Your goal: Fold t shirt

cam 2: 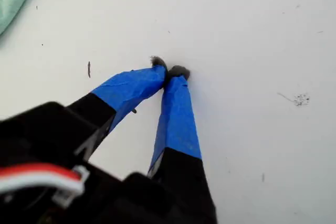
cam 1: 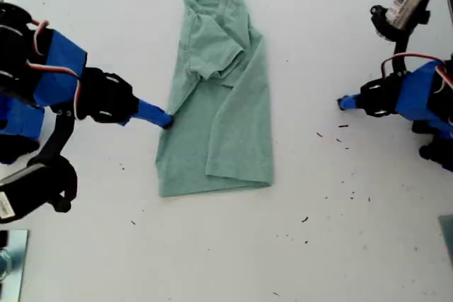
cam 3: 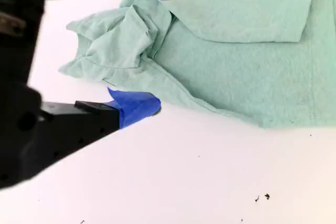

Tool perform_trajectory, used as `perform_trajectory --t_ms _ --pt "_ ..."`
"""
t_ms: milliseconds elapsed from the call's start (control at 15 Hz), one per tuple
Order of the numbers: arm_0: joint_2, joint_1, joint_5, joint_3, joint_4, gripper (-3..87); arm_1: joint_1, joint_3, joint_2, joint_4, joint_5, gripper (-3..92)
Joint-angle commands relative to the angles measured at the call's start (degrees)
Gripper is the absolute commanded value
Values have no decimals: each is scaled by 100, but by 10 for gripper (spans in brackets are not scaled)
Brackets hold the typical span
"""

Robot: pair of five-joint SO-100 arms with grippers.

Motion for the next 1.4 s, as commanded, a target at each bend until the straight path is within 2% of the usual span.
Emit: perform_trajectory --t_ms 0,133,400,467,533,600,667,867,1067,1333 --pt "-79 53 35 -229 62 308 -35 202 70 9 70 25" --pt "-571 123 -123 308 -149 311 -26 202 70 9 70 25" --pt "-1749 659 -422 1222 -1512 251 -62 211 88 9 62 25" --pt "-1951 694 -422 1441 -1890 228 -62 211 88 9 53 25" --pt "-2109 738 -448 1485 -1995 156 -70 211 88 9 53 25" --pt "-1969 765 -589 1468 -1951 -1 -70 211 88 9 44 25" --pt "-1556 765 -589 1450 -1872 -1 -70 211 88 0 44 25" --pt "-237 308 -431 1099 -1134 -1 -62 211 88 0 44 25" --pt "396 -105 -105 1046 -905 -1 -62 220 123 9 44 25" --pt "360 -53 -141 1046 -905 -1 -62 229 167 35 53 25"
